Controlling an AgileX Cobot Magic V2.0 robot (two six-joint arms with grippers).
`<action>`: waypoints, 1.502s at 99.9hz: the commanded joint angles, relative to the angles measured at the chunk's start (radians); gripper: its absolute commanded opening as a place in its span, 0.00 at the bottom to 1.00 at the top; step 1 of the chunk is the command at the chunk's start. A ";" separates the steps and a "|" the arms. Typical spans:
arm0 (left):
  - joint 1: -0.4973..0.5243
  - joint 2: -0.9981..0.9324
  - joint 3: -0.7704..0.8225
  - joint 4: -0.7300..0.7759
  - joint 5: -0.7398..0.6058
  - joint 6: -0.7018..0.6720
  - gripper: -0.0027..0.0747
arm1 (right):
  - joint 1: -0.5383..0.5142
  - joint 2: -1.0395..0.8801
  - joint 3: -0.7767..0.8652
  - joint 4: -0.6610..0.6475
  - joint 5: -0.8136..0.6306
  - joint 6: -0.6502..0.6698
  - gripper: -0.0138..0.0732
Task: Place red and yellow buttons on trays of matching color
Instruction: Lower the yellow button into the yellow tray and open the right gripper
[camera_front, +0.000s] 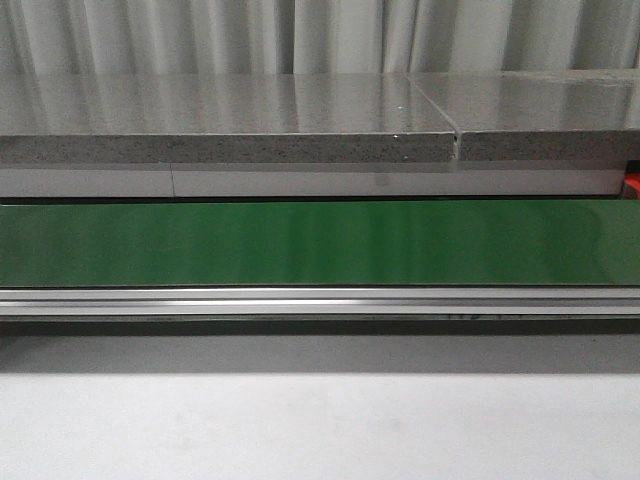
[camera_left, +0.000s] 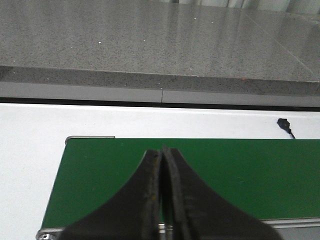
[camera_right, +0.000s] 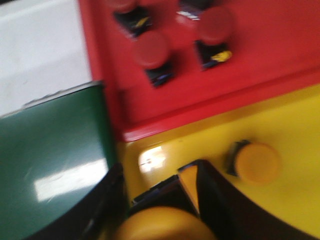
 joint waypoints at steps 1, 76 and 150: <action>0.002 0.004 -0.026 -0.007 -0.074 -0.008 0.01 | -0.091 -0.041 -0.009 0.008 -0.102 0.056 0.22; 0.002 0.004 -0.026 -0.007 -0.074 -0.008 0.01 | -0.182 -0.041 0.371 -0.011 -0.465 0.137 0.22; 0.002 0.004 -0.026 -0.007 -0.074 -0.008 0.01 | -0.182 0.058 0.461 -0.011 -0.612 0.137 0.22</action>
